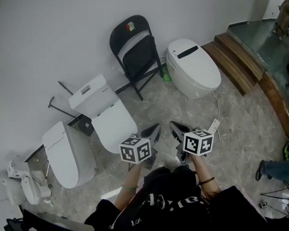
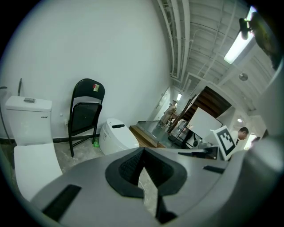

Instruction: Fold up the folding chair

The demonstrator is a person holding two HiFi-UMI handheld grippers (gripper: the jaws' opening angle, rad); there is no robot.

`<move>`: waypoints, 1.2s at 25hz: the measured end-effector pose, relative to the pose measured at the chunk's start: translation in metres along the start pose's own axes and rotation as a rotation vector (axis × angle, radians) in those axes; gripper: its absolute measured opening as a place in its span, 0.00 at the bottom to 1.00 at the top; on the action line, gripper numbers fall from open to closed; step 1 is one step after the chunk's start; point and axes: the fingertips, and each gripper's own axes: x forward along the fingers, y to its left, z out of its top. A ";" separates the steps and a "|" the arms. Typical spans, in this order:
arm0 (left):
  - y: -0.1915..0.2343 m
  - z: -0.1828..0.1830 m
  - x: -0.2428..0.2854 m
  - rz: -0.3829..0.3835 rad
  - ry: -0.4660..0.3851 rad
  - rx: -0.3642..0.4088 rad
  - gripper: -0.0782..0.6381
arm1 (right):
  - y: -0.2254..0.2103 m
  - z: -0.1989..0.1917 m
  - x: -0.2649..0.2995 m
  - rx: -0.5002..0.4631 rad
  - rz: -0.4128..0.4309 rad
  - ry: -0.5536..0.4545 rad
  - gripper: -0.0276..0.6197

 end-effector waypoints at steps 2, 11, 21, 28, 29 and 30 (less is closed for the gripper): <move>-0.009 0.000 0.005 -0.005 0.004 0.011 0.11 | -0.004 0.006 -0.007 0.000 -0.006 -0.010 0.06; -0.053 0.010 0.033 -0.030 -0.016 0.043 0.11 | -0.028 0.036 -0.044 -0.022 -0.030 -0.054 0.06; -0.083 0.004 0.054 -0.036 -0.006 0.063 0.11 | -0.044 0.041 -0.069 -0.043 -0.028 -0.044 0.06; -0.089 -0.003 0.055 -0.032 -0.003 0.046 0.11 | -0.047 0.033 -0.075 -0.038 -0.025 -0.028 0.06; -0.090 -0.005 0.055 -0.032 0.000 0.045 0.11 | -0.047 0.032 -0.077 -0.037 -0.025 -0.027 0.06; -0.091 -0.007 0.056 -0.031 0.002 0.045 0.11 | -0.048 0.031 -0.079 -0.036 -0.025 -0.027 0.06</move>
